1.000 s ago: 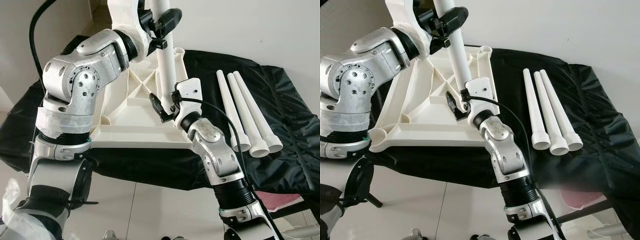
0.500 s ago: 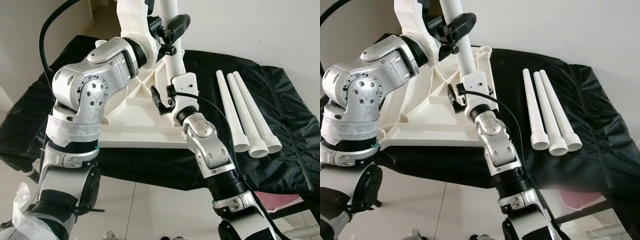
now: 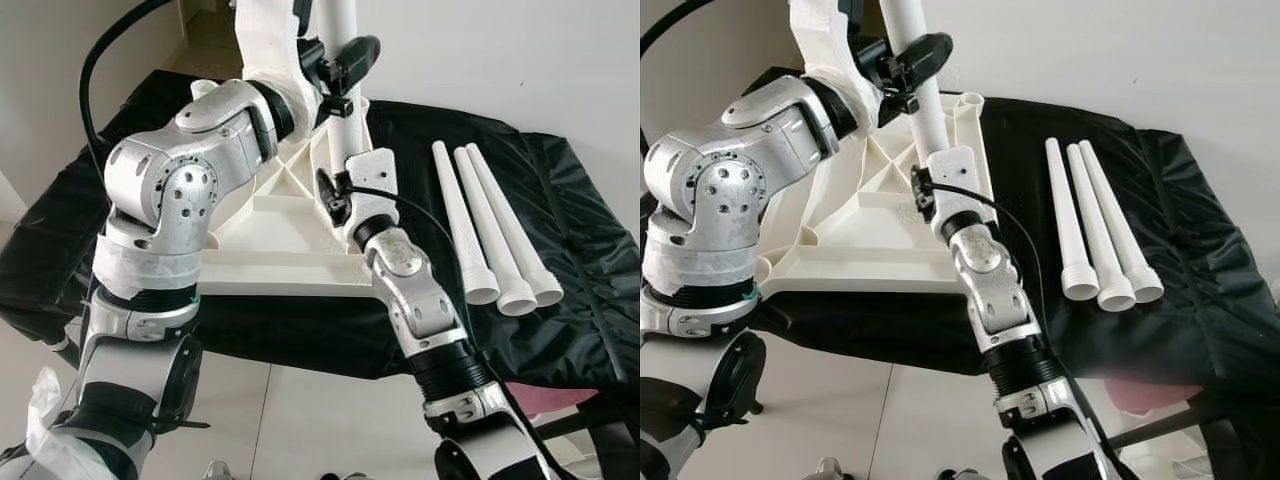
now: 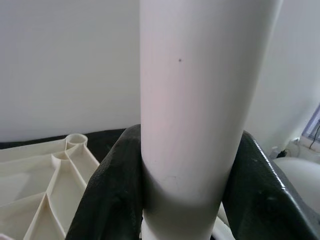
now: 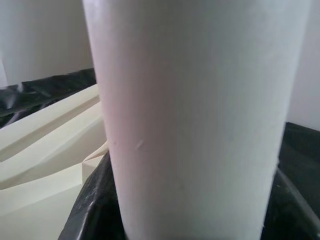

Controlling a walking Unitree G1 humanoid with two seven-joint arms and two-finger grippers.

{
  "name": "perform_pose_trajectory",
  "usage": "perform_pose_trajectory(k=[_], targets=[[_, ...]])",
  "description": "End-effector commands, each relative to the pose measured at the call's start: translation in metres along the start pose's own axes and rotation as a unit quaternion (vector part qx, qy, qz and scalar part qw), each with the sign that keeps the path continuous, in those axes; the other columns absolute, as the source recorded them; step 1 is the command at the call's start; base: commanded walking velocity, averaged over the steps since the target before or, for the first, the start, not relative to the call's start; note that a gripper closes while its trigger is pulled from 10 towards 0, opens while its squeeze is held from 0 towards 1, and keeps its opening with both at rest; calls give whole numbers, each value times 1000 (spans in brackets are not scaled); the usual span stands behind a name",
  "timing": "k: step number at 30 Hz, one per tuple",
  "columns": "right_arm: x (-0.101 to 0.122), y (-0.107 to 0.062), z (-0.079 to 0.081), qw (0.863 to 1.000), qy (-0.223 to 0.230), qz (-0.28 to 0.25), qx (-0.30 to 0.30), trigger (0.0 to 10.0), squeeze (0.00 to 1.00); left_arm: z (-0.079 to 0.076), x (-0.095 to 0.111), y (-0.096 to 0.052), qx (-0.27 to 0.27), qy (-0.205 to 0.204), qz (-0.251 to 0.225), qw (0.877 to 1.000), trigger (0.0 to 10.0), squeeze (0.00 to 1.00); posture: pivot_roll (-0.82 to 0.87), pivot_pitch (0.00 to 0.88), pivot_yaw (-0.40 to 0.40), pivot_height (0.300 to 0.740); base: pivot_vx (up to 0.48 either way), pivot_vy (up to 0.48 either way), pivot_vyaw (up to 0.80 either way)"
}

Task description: Building children table

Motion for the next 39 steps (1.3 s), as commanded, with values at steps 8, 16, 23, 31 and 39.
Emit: perform_pose_trajectory(k=[8,16,23,31,39], targets=[[-4,5,-10,999,29,19,-27,10000,0,-33,1,-10,-118,5,-1,993,10000,1000,131,51,-109,740,0,0,0],[-6,6,-17,998,38,24,-44,10000,0,-40,4,-16,-145,11,-12,989,10000,0,129,60,-109,740,0,0,0],[-9,5,-30,997,49,31,-60,10000,0,-20,11,-17,-100,-19,-40,994,10000,0,114,75,-97,740,0,0,0],[-15,-4,-50,994,57,31,-85,10000,0,9,-10,-27,-40,-23,-15,999,10000,0,103,79,-90,740,0,0,0],[-22,-19,-67,994,53,9,-98,10000,0,14,-63,-26,-7,-24,33,999,10000,0,92,85,-85,740,0,0,0]])
Point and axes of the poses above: a point about 5 cm out from each wrist's last joint towards the gripper, its own y axis pointing out of the wrist towards the gripper, its own x axis along the axis of the wrist's last joint, z = x × y, the point moved 3 cm from there along y, pointing out of the wrist towards the gripper, and after that the axes turned 9 degrees about -y, right-handed, at the moved point
